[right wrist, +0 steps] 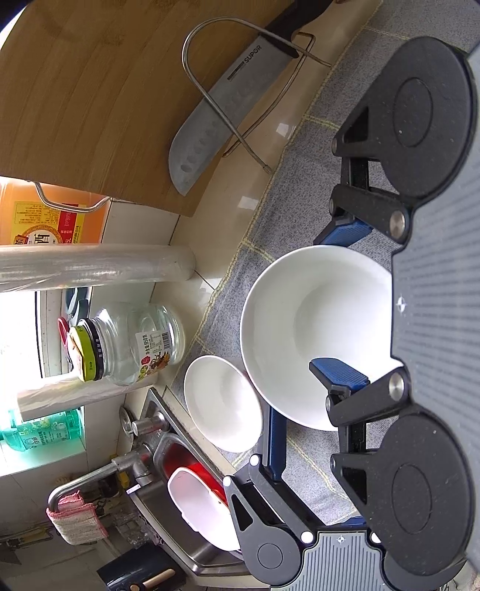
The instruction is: Organize plates and bowls
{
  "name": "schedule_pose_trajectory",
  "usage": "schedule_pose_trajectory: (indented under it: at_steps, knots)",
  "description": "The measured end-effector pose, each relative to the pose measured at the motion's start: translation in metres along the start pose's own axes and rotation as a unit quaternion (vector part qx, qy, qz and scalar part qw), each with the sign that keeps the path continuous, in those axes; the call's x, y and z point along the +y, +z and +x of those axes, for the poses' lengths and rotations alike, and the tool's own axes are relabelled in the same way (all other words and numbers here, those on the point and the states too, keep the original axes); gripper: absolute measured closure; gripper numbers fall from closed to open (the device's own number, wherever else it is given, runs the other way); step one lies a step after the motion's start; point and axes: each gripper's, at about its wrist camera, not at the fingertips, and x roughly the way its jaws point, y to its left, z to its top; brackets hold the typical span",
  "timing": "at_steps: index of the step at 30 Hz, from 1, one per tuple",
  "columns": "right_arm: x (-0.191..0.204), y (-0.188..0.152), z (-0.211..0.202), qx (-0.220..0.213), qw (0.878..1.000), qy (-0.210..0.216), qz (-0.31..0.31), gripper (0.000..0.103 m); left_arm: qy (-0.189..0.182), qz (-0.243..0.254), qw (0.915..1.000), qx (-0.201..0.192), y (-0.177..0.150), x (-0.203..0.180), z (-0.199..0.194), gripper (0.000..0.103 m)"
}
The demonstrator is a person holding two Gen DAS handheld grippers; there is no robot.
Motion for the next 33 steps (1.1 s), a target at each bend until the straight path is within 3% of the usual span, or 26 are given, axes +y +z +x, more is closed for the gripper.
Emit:
schedule_pose_trajectory:
  at_steps: [21,33]
  knots:
    - [-0.025,-0.056,-0.072,-0.018,0.997,-0.065,0.049,0.034,-0.063,0.049,0.9964,-0.026,0.024,-0.065,-0.011,0.010]
    - [-0.036,-0.086,-0.082,-0.002,0.994,-0.082,0.071,0.034,-0.095,0.064,0.9933,-0.014,0.020,-0.094,-0.005,0.010]
